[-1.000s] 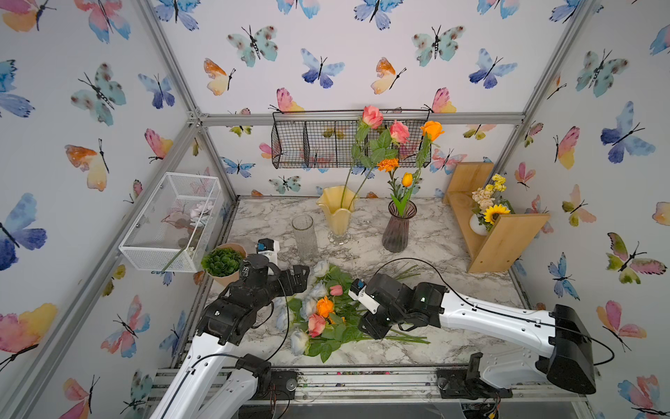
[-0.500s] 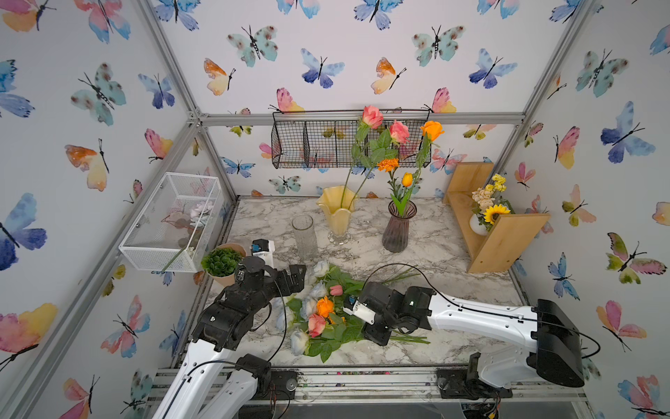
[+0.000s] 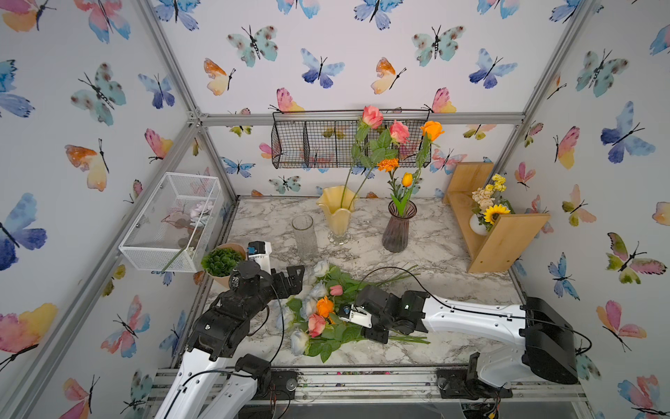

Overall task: Arrange the flowers in different vases according to their colors
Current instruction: Pick up the flower at the center of the board.

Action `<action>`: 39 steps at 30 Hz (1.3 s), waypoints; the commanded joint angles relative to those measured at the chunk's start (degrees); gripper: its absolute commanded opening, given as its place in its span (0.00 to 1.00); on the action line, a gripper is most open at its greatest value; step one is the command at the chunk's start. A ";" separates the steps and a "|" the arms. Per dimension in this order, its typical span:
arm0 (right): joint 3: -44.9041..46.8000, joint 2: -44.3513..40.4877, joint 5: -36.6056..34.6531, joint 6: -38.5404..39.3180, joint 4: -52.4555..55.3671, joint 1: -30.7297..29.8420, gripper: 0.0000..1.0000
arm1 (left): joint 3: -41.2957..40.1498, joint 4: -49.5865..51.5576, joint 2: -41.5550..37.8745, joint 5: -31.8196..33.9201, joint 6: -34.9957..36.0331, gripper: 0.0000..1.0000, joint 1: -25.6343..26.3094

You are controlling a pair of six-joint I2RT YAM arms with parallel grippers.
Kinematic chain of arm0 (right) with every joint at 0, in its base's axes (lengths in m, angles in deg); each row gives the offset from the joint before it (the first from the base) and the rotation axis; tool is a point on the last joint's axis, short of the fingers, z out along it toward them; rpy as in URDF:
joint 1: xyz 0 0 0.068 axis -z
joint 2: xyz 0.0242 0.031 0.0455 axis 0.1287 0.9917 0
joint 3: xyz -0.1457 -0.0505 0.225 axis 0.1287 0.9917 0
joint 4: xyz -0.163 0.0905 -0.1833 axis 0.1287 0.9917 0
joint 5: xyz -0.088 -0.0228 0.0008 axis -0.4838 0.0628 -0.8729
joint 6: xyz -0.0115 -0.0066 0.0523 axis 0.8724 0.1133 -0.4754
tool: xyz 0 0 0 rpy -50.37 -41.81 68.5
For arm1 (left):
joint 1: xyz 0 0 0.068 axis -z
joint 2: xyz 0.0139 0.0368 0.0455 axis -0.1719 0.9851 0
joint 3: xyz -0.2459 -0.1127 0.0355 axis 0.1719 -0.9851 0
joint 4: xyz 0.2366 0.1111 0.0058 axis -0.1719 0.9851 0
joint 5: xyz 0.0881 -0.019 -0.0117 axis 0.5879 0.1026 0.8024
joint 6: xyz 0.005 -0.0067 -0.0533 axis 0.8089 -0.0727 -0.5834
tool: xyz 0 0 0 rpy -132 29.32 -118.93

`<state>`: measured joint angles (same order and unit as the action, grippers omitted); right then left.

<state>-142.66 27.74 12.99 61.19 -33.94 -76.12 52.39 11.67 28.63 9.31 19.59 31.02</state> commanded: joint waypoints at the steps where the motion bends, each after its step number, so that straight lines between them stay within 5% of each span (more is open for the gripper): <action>1: 0.52 1.76 -1.95 2.10 -3.04 -0.35 0.38 | -0.55 -0.96 -0.33 -1.39 0.81 0.99 0.02; 22: 2.76 8.57 -5.40 4.49 -8.56 -0.31 0.27 | -0.63 -1.14 -0.10 -1.63 0.91 0.99 -0.03; 29: 2.36 8.71 -7.86 5.75 -8.87 -0.24 0.09 | -0.63 -1.23 -0.05 -1.54 0.94 0.99 -0.03; 39: 1.53 6.14 -10.76 8.38 -8.40 0.15 0.03 | -0.64 -1.23 -0.24 -1.54 0.93 0.99 -0.04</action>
<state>-140.63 35.69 5.06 68.23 -42.44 -76.10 52.39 11.62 28.66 9.05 19.78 31.02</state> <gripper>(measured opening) 0.071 0.987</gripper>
